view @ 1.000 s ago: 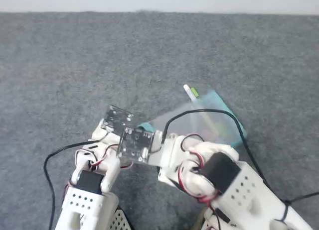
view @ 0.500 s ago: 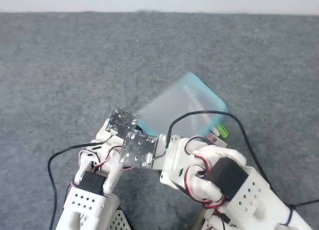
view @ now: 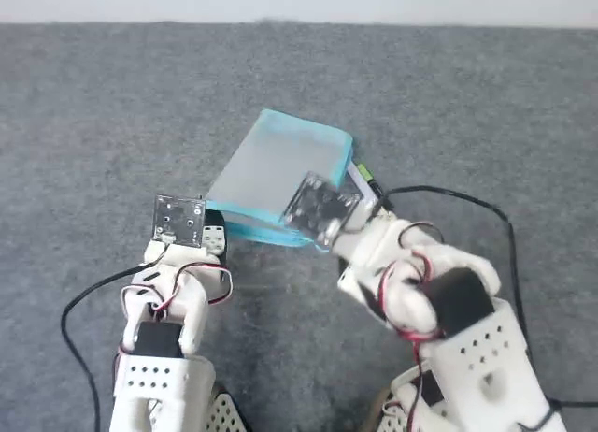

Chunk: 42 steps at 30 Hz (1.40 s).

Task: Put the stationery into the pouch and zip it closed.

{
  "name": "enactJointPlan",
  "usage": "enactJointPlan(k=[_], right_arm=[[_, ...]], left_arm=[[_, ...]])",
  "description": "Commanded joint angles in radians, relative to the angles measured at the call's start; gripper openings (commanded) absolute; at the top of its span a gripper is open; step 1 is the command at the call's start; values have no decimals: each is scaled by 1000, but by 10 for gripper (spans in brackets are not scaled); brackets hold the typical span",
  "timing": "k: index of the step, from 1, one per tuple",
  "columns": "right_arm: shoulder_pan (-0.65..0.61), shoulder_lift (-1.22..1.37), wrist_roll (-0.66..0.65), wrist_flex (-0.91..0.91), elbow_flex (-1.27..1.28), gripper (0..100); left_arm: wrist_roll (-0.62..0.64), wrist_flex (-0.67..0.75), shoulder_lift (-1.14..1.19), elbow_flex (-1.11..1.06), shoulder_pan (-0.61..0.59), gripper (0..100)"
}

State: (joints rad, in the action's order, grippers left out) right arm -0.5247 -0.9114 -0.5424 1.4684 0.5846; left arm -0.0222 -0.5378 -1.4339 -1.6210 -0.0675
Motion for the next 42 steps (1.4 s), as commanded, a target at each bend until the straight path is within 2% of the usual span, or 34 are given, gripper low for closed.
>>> enactJointPlan(k=[1,8,17,19,24,27,30,36,42], right_arm=[[119,79,26,-38,-15,6],[251,199,61,-128,-15,6],[239,326,61,-127,-15,13],[223,337,87,-87,-15,73],[223,351,72,1,-15,307],[223,344,43,39,-2,374],[245,352,18,22,29,351],[378,352,-49,-73,164,274],[392,352,-20,-236,209,270]], left_arm=[[6,35,-11,67,-37,12],[8,35,-11,70,-72,12],[8,35,-11,70,-71,12],[8,37,-11,70,-72,12],[8,38,-11,70,-74,12],[6,38,-11,70,-75,12],[6,40,-11,70,-75,12],[48,44,-11,88,-140,12],[54,43,-11,91,-157,12]])
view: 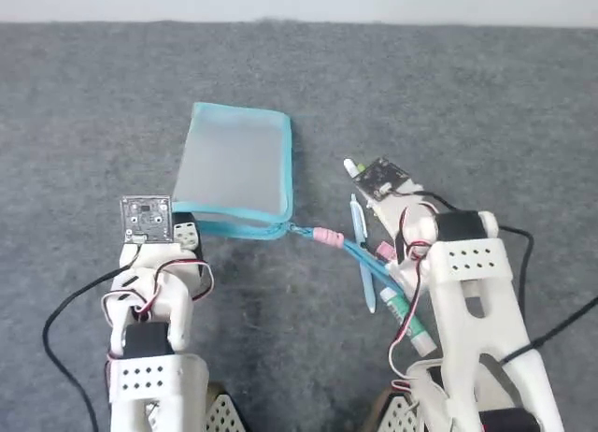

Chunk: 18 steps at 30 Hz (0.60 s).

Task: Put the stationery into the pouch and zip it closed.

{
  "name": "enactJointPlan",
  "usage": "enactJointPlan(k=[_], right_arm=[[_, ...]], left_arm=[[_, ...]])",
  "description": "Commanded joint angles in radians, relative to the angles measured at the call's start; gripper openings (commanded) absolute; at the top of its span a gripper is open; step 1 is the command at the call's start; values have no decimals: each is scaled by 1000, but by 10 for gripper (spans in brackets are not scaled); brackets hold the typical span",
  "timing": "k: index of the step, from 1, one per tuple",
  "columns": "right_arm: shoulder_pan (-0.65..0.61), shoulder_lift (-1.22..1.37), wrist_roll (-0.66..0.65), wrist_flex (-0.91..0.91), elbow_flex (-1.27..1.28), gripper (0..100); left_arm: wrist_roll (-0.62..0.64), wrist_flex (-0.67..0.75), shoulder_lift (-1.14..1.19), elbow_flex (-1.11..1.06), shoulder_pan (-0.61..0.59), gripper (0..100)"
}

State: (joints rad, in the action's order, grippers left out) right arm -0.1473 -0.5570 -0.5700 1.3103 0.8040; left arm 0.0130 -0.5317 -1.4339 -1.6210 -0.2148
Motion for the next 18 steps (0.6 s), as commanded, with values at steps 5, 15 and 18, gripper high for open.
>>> enactJointPlan(k=[5,15,18], right_arm=[[16,122,55,-189,-78,270],[58,472,68,-309,-256,229],[82,536,66,-318,-293,191]], left_arm=[[15,37,-11,90,-9,12],[15,40,-11,87,-8,12],[15,41,-11,87,-8,12]])
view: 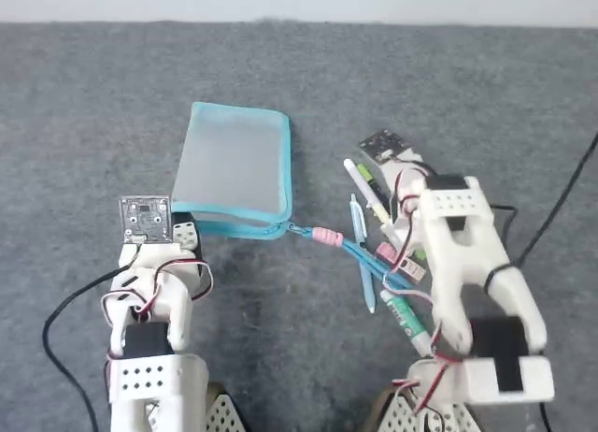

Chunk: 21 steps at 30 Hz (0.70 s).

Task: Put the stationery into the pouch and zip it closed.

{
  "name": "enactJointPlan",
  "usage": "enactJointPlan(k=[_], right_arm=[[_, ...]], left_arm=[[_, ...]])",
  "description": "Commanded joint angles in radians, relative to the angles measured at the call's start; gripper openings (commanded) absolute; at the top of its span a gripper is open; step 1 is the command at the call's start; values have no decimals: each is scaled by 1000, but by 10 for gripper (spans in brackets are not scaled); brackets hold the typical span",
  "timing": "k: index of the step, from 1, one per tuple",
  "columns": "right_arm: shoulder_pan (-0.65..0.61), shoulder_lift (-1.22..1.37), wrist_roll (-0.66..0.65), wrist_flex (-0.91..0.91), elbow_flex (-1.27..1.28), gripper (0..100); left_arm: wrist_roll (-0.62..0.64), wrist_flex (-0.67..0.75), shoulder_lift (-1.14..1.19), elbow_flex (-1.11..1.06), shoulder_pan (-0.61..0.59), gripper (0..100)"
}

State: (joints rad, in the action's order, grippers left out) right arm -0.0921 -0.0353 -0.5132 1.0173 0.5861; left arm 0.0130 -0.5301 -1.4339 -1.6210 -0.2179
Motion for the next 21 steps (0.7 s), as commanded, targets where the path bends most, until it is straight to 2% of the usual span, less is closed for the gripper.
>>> enactJointPlan(k=[1,13,19,21], right_arm=[[30,33,9,-25,-84,191],[38,163,14,-59,-104,183],[38,197,14,-47,-104,6],[38,189,15,-8,-107,13]], left_arm=[[15,40,-11,87,-5,12],[15,40,-11,87,-3,12],[15,40,-11,76,18,12],[14,40,-14,59,57,12]])
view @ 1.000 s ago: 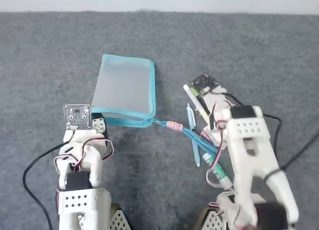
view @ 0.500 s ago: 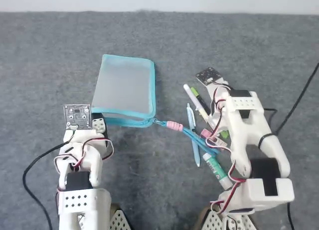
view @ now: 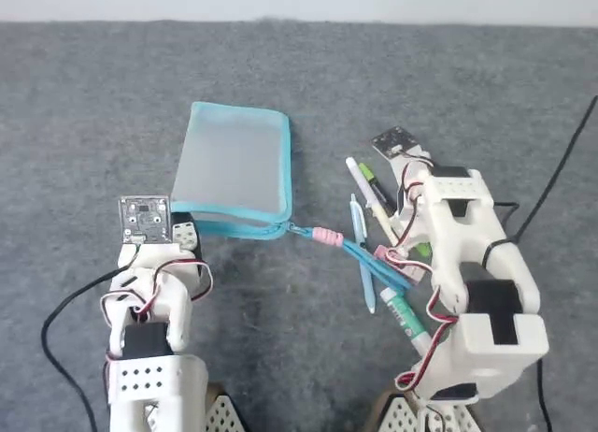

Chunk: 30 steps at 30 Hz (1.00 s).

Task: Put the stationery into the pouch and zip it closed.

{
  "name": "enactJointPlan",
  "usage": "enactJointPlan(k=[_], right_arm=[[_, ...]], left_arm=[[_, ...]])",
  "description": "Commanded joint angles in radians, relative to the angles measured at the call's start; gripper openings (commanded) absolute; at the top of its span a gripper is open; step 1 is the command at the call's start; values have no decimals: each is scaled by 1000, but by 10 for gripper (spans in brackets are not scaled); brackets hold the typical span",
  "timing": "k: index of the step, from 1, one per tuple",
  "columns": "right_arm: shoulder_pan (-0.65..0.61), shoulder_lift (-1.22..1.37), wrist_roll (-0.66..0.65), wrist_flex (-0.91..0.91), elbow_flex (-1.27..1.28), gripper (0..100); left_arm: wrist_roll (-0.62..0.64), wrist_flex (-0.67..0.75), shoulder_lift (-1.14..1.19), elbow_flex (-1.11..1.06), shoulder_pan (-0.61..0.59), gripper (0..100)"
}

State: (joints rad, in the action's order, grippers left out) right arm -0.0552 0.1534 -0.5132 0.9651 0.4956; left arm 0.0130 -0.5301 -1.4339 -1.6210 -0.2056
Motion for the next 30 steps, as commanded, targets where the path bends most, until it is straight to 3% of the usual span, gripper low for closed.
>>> enactJointPlan(k=[1,20,23,27,30], right_arm=[[1,-12,15,68,-21,6],[-28,-846,11,576,-23,6],[-137,-947,5,661,-18,6],[-427,-1029,-57,763,3,6],[-555,-1006,18,750,32,6]], left_arm=[[14,40,-17,53,54,12],[18,57,-11,44,58,12],[18,55,-11,44,61,12],[18,54,-11,44,63,12],[18,52,-11,44,64,12]])
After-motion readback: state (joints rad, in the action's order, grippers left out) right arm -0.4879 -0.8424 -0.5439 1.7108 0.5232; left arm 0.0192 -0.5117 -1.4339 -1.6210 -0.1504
